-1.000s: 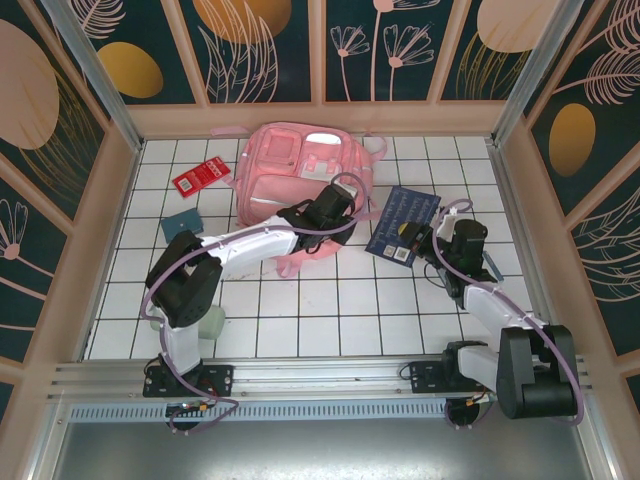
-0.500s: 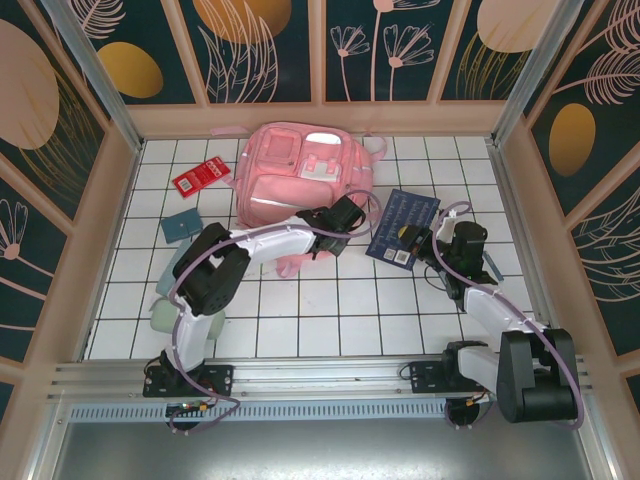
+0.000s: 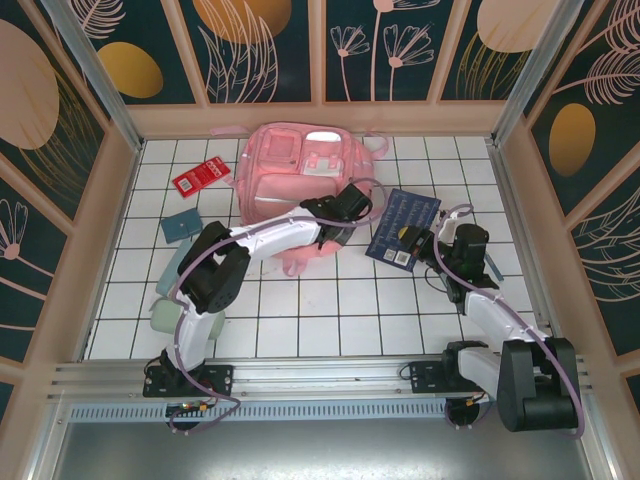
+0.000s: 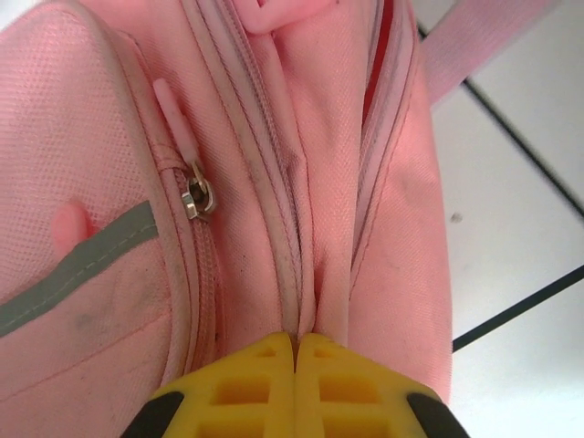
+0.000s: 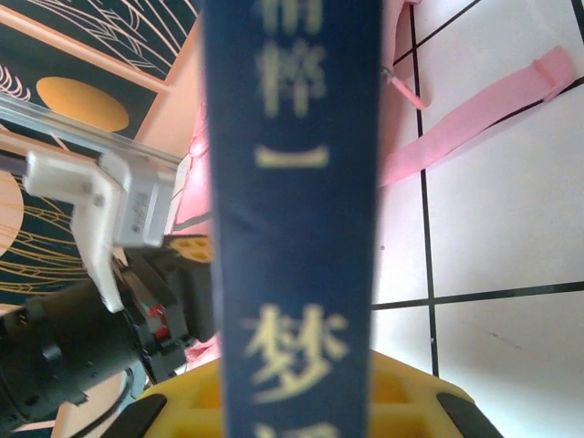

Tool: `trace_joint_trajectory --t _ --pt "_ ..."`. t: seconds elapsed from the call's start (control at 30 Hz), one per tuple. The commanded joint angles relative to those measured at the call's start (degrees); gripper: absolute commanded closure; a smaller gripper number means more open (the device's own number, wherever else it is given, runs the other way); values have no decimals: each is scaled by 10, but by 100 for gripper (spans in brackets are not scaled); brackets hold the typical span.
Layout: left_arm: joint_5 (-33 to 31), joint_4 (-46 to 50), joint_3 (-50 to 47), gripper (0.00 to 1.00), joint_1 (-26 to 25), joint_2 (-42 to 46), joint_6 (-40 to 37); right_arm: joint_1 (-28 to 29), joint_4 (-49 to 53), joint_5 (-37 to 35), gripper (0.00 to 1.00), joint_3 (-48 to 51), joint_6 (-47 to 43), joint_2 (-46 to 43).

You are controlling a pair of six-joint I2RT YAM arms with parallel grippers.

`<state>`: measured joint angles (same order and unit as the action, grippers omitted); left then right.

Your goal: Pack the student bag

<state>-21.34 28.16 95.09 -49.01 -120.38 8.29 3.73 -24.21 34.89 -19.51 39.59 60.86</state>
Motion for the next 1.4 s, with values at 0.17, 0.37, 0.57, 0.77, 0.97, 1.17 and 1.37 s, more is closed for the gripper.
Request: trace_joint_trajectory --t 0.17,0.37,0.57,0.77,0.97,1.17,1.37 --pt "39 21 172 100 4 37 80 -5 -93 52 100 20 65 -27" --pt "47 31 259 100 4 19 103 12 -194 57 100 38 161 -19" --pt "52 13 285 100 4 15 117 89 -222 11 100 12 202 14" --pt "58 30 351 100 4 -20 119 162 -257 -42 100 -16 234 69" --pt "28 54 336 100 5 -11 102 172 -216 -88 100 -26 222 67" --pt "-6 4 140 85 15 90 86 126 -49 -166 100 -17 138 -44" --pt "32 -23 -23 75 26 156 64 24 -28 -100 100 23 138 -87"
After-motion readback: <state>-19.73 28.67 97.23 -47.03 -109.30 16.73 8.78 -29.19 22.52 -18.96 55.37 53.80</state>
